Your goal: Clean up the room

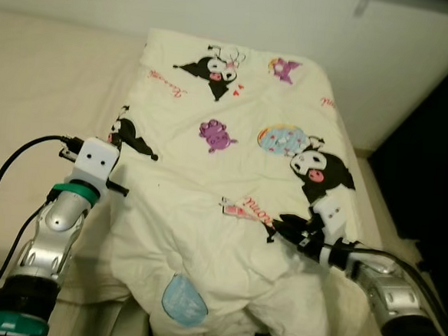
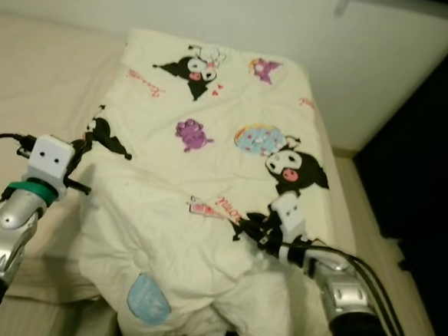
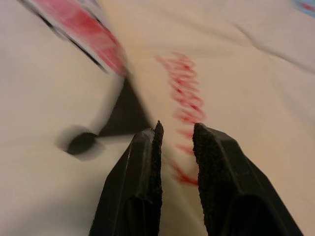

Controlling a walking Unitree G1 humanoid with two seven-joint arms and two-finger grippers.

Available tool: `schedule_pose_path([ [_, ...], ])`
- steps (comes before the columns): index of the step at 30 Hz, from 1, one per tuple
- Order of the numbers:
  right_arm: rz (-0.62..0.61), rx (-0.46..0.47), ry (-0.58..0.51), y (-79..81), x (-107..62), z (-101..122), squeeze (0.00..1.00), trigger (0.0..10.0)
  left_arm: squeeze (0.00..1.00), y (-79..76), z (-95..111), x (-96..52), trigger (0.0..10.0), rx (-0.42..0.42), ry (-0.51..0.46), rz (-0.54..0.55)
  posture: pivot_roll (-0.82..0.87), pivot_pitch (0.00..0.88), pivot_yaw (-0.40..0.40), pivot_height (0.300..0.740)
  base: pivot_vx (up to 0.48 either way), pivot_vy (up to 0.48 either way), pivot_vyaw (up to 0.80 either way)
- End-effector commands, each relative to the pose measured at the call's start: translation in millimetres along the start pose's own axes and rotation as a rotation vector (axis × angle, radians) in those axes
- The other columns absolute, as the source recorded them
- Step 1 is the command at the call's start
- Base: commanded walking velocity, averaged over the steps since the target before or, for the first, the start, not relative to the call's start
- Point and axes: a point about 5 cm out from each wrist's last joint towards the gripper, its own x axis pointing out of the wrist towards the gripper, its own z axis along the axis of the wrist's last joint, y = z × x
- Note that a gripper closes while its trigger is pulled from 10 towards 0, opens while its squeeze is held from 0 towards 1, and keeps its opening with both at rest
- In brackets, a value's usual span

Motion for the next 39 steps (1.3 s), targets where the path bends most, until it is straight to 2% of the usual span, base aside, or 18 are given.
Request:
schedule_pose_path([
  [1, -0.045, -0.046, 0.045, -1.1, -0.9, -7.8, 0.00, 10.0, 0.00, -5.5, -4.0, -2.5, 10.0, 0.002, 0.017, -0.017, 0.18, 0.069, -0.034, 0.600, 0.000, 0.000, 0.00],
  [2, -0.071, -0.117, 0.085, -0.8, -0.6, -10.3, 0.00, 10.0, 0.00, -6.4, -4.2, -3.4, 10.0, 0.004, 0.017, -0.021, 0.19, 0.070, -0.038, 0.600, 0.000, 0.000, 0.00],
  [5, -0.071, -0.117, 0.085, -0.8, -0.6, -10.3, 0.00, 10.0, 0.00, -6.4, -4.2, -3.4, 10.0, 0.004, 0.017, -0.021, 0.19, 0.070, -0.038, 0.600, 0.000, 0.000, 0.00],
  [6, -0.018, -0.185, 0.107, 4.0, -1.7, -11.3, 0.00, 10.0, 0.00, -5.8, -4.5, -4.3, 10.0, 0.006, 0.017, -0.021, 0.19, 0.070, -0.038, 0.600, 0.000, 0.000, 0.00],
  [8, 0.420, -0.250, 0.126, 36.6, -20.4, -16.9, 0.00, 10.0, 0.00, -4.0, -6.3, -6.7, 10.0, 0.010, 0.021, -0.025, 0.18, 0.071, -0.037, 0.600, 0.000, 0.000, 0.00],
  [10, 0.420, -0.250, 0.126, 36.6, -20.4, -16.9, 0.00, 10.0, 0.00, -4.0, -6.3, -6.7, 10.0, 0.010, 0.021, -0.025, 0.18, 0.071, -0.037, 0.600, 0.000, 0.000, 0.00],
  [11, 0.669, -0.205, 0.143, 53.3, -37.2, -21.4, 0.00, 10.0, 0.00, -4.0, -7.3, -7.4, 10.0, 0.012, 0.023, -0.029, 0.17, 0.071, -0.036, 0.600, 0.000, 0.000, 0.00],
  [12, 0.669, -0.205, 0.143, 53.3, -37.2, -21.4, 0.00, 10.0, 0.00, -4.0, -7.3, -7.4, 10.0, 0.012, 0.023, -0.029, 0.17, 0.071, -0.036, 0.600, 0.000, 0.000, 0.00],
  [13, 0.906, -0.152, 0.174, 65.5, -59.6, -23.4, 0.00, 10.0, 0.00, -5.0, -7.7, -7.8, 10.0, 0.012, 0.023, -0.033, 0.17, 0.071, -0.036, 0.600, 0.000, 0.000, 0.00],
  [15, 1.149, 0.018, 0.156, 75.5, -85.7, -11.4, 0.00, 10.0, 0.00, -8.1, -7.3, -8.0, 10.0, 0.008, 0.019, -0.045, 0.17, 0.071, -0.036, 0.600, 0.000, 0.000, 0.00],
  [19, 1.182, 0.107, 0.072, 75.3, -87.0, 7.2, 0.00, 10.0, 0.00, -10.2, -6.4, -7.6, 10.0, 0.005, 0.014, -0.055, 0.17, 0.072, -0.033, 0.600, 0.000, 0.000, 0.00],
  [22, 1.094, 0.191, -0.085, 66.3, -74.0, 34.2, 0.00, 10.0, 0.00, -11.6, -5.2, -6.7, 10.0, 0.002, 0.009, -0.062, 0.16, 0.070, -0.031, 0.600, 0.000, 0.000, 0.00],
  [25, 0.886, 0.280, -0.241, 41.9, -51.9, 51.4, 0.00, 10.0, 0.00, -14.3, -3.0, -5.6, 10.0, -0.006, -0.001, -0.076, 0.16, 0.070, -0.031, 0.600, 0.000, 0.000, 0.00],
  [29, 0.741, 0.264, -0.241, 30.5, -40.4, 47.2, 0.00, 10.0, 0.00, -16.5, -2.1, -5.6, 10.0, -0.009, -0.007, -0.092, 0.16, 0.070, -0.031, 0.600, 0.000, 0.000, 0.00],
  [31, 0.369, 0.190, -0.158, 9.6, -17.7, 30.2, 0.00, 10.0, 0.00, -27.5, -0.1, -7.4, 10.0, -0.028, -0.019, -0.156, 0.17, 0.064, -0.039, 0.600, 0.000, 0.000, 0.00],
  [32, 0.369, 0.190, -0.158, 9.6, -17.7, 30.2, 0.00, 10.0, 0.00, -27.5, -0.1, -7.4, 10.0, -0.028, -0.019, -0.156, 0.17, 0.064, -0.039, 0.600, 0.000, 0.000, 0.00],
  [34, 0.054, 0.206, -0.131, -4.9, -5.8, 18.0, 0.00, 10.0, 0.00, -50.1, 1.2, -11.1, 10.0, -0.036, -0.030, -0.251, 0.17, 0.058, -0.042, 0.600, 0.000, 0.000, 0.00],
  [39, -0.126, 0.236, -0.133, -5.2, 1.2, 10.5, 0.00, 10.0, 0.00, -74.8, -2.6, -17.9, 10.0, -0.042, -0.022, -0.340, 0.17, 0.058, -0.042, 0.600, 0.000, 0.000, 0.00],
])
